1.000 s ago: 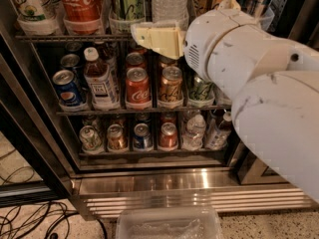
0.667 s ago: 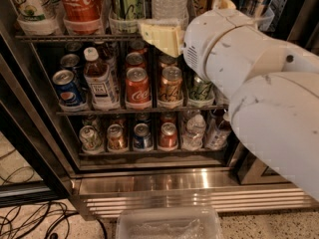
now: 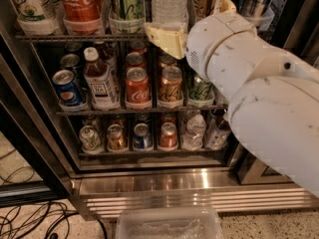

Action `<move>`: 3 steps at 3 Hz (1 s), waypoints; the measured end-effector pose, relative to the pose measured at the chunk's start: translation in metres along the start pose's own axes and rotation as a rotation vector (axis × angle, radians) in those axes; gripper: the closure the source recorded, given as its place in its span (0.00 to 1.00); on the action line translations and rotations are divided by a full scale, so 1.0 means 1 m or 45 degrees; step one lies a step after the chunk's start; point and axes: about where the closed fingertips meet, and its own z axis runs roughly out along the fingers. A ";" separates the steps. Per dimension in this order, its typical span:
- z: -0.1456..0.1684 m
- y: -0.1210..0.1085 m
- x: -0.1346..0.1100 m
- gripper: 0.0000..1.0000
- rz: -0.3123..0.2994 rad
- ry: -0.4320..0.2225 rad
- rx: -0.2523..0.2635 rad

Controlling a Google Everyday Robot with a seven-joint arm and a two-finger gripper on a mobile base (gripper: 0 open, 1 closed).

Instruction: Pick water bottle from top shelf of fridge

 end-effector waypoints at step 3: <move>0.027 0.010 0.001 0.28 -0.050 -0.058 0.024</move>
Offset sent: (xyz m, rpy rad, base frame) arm 0.0444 0.0332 -0.0045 -0.0173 -0.0533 -0.0273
